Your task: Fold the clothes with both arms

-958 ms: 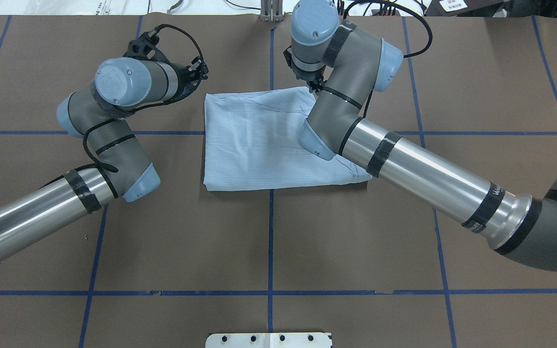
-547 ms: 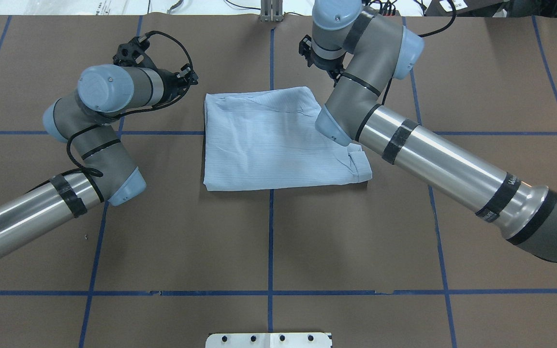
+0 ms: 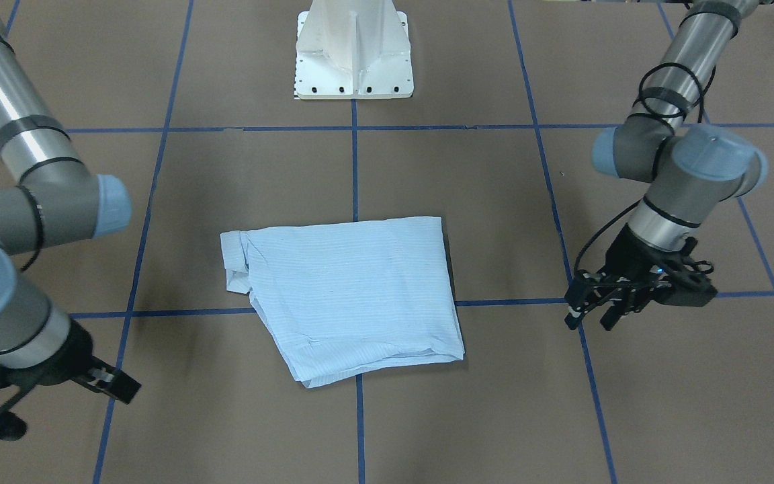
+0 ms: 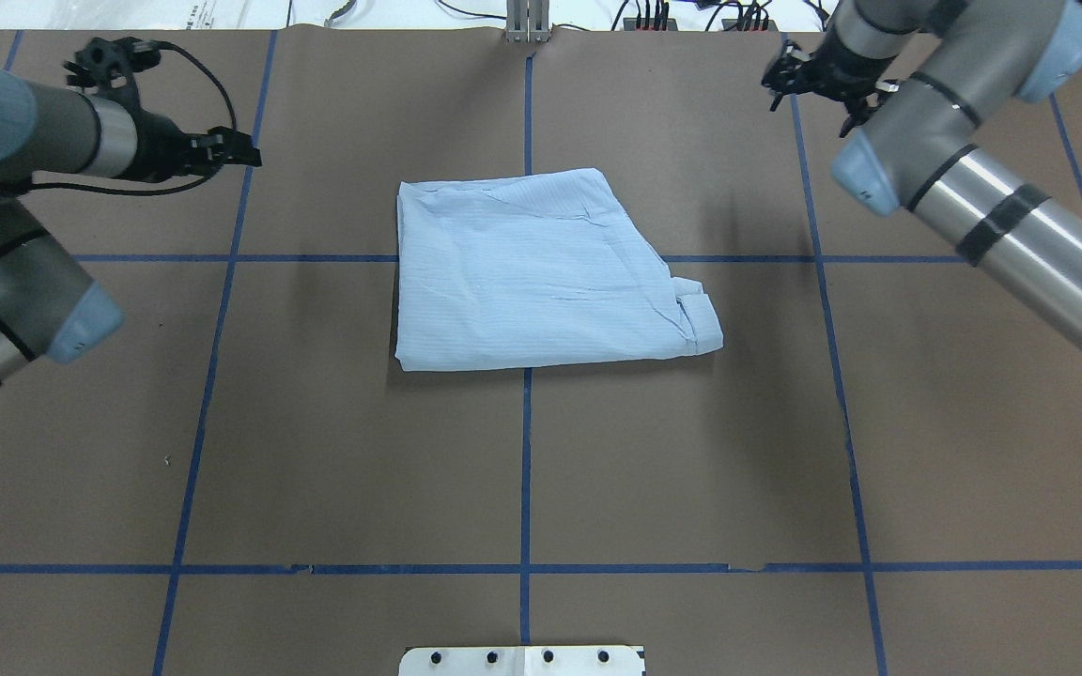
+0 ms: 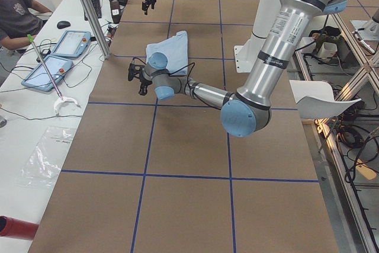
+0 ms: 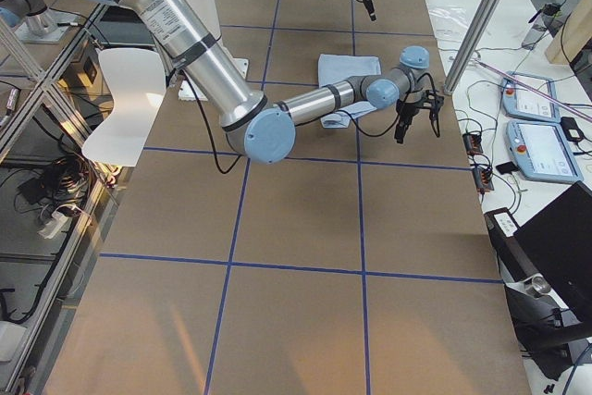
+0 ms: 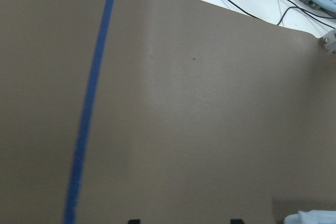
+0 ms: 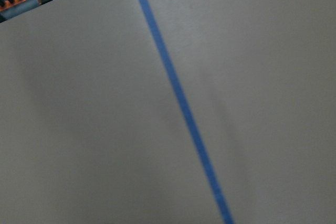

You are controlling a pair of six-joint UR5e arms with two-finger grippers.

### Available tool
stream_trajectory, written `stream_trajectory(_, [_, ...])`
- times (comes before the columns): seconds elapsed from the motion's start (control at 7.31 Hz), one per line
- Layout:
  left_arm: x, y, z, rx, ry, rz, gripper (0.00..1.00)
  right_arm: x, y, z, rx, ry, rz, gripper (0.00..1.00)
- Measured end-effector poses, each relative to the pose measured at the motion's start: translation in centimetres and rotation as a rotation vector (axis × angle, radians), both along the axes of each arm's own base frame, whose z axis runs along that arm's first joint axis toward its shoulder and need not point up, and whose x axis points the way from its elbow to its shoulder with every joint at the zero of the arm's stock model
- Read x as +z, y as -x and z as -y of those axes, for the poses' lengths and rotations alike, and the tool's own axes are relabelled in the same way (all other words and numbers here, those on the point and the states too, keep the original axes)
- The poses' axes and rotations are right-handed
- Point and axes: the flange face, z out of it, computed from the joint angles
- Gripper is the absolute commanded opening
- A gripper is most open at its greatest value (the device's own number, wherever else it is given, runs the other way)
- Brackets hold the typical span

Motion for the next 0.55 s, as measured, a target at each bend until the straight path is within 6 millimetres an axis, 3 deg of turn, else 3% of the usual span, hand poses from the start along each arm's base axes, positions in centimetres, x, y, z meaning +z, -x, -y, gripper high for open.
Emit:
stream_trajectory(0.27, [6.5, 12.7, -2.1, 0.083, -0.116, 0.12, 1.0, 6.1, -12.3, -2.7, -0.099, -0.075, -0.001, 1.0])
stream_trajectory(0.41, [10.0, 18.3, -3.7, 0.125, -0.163, 0.19, 1.0, 9.9, -18.0, -5.6, -0.165, -0.113, -0.035, 1.0])
stream_trajectory(0.55, [12.7, 22.7, -5.0, 0.173, -0.181, 0.248, 1.0, 13.8, -22.7, -9.1, -0.228, -0.145, -0.064, 1.0])
